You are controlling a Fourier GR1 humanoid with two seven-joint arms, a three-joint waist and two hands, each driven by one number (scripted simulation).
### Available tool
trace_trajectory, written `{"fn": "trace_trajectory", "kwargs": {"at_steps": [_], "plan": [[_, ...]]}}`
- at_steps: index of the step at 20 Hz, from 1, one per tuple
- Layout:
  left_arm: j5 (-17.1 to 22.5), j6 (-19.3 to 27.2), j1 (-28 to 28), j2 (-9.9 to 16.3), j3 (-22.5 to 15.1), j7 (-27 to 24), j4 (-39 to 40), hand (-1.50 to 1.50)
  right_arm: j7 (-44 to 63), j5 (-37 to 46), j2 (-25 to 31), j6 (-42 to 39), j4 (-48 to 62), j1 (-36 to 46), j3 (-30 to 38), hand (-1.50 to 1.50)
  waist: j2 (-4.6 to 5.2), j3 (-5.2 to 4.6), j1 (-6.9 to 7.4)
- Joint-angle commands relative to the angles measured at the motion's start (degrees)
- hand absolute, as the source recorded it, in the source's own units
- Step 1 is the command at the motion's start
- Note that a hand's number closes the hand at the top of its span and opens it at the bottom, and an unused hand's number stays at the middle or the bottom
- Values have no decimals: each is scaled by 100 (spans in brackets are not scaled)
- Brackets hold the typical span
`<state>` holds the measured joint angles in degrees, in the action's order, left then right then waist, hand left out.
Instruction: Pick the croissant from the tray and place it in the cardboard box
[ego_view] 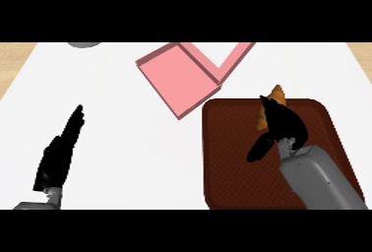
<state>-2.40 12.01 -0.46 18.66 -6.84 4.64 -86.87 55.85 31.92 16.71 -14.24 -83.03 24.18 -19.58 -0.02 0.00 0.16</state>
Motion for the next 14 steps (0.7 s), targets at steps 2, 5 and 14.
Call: {"fn": "trace_trajectory", "kwargs": {"at_steps": [2,5,14], "plan": [[-183,-166,103,-11,167,232,-356,0,-292,438,-215,67,425,-124,218,-150,1,1,8],[-220,-187,-119,-145,255,262,-199,0,-195,413,-156,-362,15,-376,175,-150,-1,0,-16],[-253,-558,210,-254,650,-381,144,0,-776,669,-487,-337,570,-327,576,150,3,0,2]]}}
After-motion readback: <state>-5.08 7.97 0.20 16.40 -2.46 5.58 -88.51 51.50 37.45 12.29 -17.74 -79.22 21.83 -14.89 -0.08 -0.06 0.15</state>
